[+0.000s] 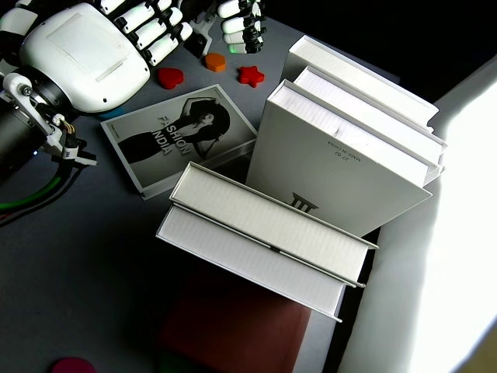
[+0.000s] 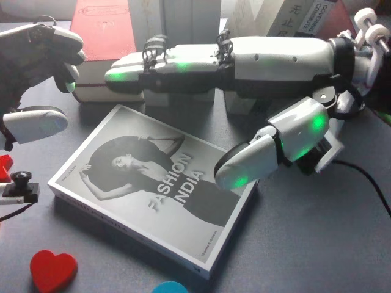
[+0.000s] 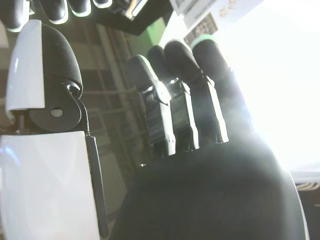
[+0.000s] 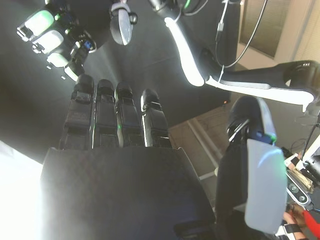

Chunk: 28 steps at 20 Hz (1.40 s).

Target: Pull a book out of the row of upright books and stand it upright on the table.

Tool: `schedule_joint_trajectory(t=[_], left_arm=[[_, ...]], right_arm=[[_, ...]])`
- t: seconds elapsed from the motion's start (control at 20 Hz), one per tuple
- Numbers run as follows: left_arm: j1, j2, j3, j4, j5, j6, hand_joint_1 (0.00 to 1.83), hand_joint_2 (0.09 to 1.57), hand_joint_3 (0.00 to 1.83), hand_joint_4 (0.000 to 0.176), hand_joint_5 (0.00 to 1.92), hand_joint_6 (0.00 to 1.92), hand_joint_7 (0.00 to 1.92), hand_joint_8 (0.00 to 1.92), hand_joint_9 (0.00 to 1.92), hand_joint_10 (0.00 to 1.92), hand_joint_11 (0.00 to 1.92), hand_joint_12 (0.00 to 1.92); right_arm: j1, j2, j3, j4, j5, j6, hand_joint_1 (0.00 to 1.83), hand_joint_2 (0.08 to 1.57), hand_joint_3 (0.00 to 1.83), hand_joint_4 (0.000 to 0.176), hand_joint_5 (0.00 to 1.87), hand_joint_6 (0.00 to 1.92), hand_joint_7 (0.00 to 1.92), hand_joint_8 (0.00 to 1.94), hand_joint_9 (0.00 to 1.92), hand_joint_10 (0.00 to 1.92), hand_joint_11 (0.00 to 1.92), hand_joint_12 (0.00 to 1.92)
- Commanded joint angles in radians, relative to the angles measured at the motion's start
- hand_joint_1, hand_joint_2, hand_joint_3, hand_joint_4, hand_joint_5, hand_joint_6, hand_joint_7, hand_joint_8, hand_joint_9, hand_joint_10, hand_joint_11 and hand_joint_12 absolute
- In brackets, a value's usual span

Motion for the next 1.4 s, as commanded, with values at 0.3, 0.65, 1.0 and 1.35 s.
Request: schedule_joint_trajectory(t=[0.3, 0.65, 1.0, 1.35], left_arm=[[-0.01, -0.017, 0.009, -0.055, -0.115, -0.011, 1.14, 0.88, 0.0, 0.0, 0.6, 0.2, 0.45, 0.59, 0.27, 1.19, 0.15, 1.92], [-0.012, -0.053, 0.037, -0.079, -0.118, -0.011, 1.15, 0.88, 0.0, 0.0, 0.63, 0.04, 0.47, 0.53, 0.22, 1.25, 0.14, 1.92], [-0.049, -0.06, 0.049, -0.061, -0.104, -0.011, 1.11, 0.88, 0.0, 0.0, 0.63, 0.02, 0.44, 0.5, 0.22, 1.2, 0.09, 1.92], [-0.072, -0.066, 0.058, -0.046, -0.095, -0.011, 1.14, 0.89, 0.0, 0.0, 0.61, 0.0, 0.5, 0.36, 0.26, 1.18, 0.16, 1.92]], right_arm=[[-0.041, 0.09, -0.001, 0.295, 0.046, -0.133, 0.63, 0.89, 0.0, 0.15, 0.0, 0.0, 0.0, 0.0, 0.0, 0.0, 0.0, 1.05], [-0.122, 0.158, -0.039, 0.49, 0.065, -0.266, 0.71, 0.93, 0.0, 0.176, 0.0, 0.0, 0.0, 0.0, 0.0, 0.0, 0.0, 0.11], [-0.135, 0.16, -0.058, 0.503, 0.067, -0.279, 0.7, 0.94, 0.0, 0.173, 0.03, 0.0, 0.0, 0.0, 0.11, 0.01, 0.0, 0.99], [-0.143, 0.167, -0.067, 0.487, 0.062, -0.279, 0.67, 0.86, 0.0, 0.176, 0.07, 0.0, 0.02, 0.0, 0.17, 0.01, 0.0, 1.24]])
